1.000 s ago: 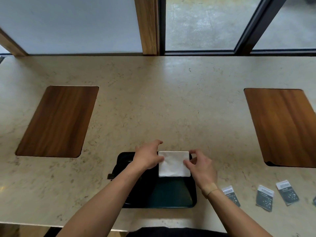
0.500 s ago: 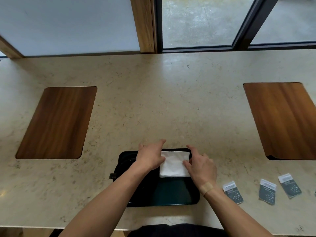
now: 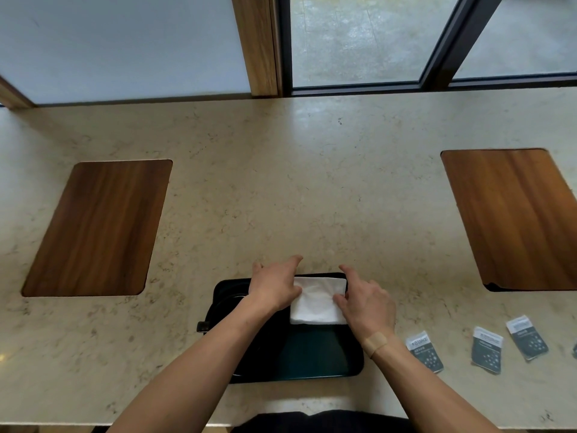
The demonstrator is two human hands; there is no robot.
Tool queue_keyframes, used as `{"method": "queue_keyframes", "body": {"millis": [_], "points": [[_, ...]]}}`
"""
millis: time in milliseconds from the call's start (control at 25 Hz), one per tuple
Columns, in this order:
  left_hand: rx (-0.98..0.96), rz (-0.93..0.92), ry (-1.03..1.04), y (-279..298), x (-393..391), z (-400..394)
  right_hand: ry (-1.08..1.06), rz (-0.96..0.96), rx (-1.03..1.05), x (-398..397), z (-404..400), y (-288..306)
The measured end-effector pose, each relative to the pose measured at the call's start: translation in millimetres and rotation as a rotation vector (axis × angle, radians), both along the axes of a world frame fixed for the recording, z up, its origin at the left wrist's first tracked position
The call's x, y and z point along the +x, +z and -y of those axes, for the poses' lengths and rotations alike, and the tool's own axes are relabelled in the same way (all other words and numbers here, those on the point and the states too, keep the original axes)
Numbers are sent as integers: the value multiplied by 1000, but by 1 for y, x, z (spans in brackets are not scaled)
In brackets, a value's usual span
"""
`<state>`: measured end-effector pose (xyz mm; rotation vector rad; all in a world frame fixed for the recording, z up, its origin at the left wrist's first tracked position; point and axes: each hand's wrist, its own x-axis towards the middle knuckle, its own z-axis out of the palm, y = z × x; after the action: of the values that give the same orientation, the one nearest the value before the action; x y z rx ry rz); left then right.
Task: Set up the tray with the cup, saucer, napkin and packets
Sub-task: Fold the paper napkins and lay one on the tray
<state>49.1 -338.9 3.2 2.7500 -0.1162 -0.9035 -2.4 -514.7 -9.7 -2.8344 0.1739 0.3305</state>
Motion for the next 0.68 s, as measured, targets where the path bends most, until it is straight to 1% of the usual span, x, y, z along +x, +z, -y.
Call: {"method": "queue_keyframes", "body": {"millis": [200,440,560,680], "points": [[3,-1,-18,-2,2,0,2,-12,-9,2,1,-4],[11,11,-42,-3,4,-1,-15,-34,47,5,6,-6],[-2,21,-55,-3,4,-4,-15,-2,41,2,8,-6],[-25,84,-51,-4,4,-10,-7,58,46,2,15,-5]]}}
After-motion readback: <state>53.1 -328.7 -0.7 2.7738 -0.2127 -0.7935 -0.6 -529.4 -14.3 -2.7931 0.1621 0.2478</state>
